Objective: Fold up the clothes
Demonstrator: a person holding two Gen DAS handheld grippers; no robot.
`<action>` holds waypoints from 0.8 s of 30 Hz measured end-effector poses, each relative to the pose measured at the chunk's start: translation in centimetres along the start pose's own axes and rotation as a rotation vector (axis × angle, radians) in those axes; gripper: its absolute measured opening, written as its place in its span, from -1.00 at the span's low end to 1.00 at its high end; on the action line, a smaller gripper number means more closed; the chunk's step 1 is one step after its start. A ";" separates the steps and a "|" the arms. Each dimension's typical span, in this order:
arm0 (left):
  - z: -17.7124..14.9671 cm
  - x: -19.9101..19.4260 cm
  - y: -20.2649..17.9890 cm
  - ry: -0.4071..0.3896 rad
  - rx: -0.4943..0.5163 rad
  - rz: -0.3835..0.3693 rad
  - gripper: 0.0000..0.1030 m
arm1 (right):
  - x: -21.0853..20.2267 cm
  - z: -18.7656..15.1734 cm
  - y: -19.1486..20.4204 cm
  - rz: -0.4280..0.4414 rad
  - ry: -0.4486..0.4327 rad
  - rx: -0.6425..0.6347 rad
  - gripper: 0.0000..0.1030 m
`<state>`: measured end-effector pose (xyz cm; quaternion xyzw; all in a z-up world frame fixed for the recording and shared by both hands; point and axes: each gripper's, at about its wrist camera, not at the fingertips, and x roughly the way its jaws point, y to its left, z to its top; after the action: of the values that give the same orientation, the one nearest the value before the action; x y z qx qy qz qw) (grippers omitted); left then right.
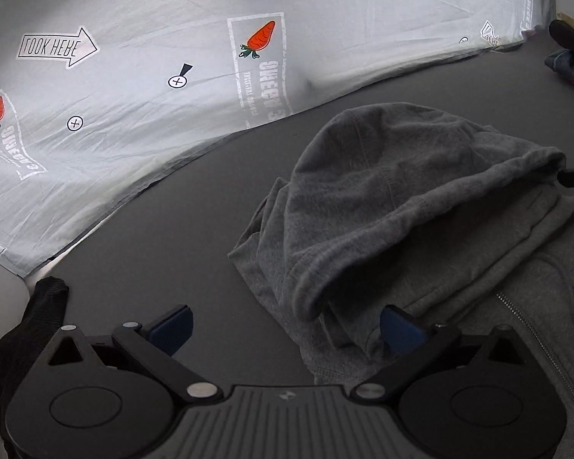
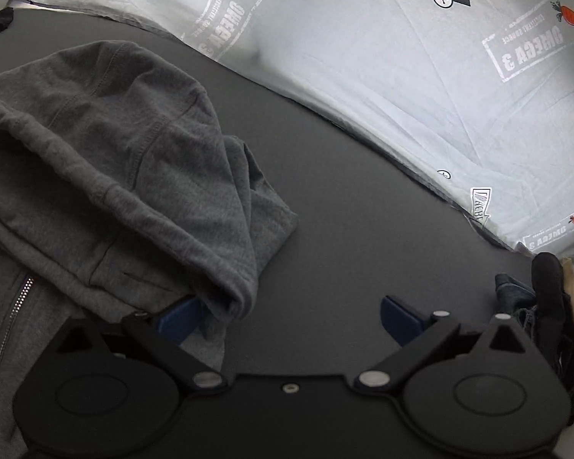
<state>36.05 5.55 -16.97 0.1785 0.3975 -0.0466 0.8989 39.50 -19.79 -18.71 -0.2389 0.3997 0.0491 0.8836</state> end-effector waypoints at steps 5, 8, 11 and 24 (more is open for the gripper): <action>3.5 -1.4 2.0 -0.126 -0.207 0.047 1.00 | -2.6 2.1 -2.2 0.110 -0.087 0.231 0.98; 5.5 1.5 1.3 -0.138 -0.257 0.111 1.00 | -1.0 3.9 -2.2 0.079 -0.108 0.324 0.98; 4.9 5.6 -0.9 -0.043 -0.128 0.187 1.00 | 2.1 4.4 -0.9 0.067 -0.060 0.327 0.98; 0.7 3.7 -1.7 0.017 -0.177 0.139 1.00 | 2.8 -1.6 -2.3 0.197 0.137 0.595 0.99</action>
<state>38.66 3.96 -19.72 0.1261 0.3942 0.0528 0.9088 40.96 -22.90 -20.79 0.0671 0.4761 -0.0009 0.8768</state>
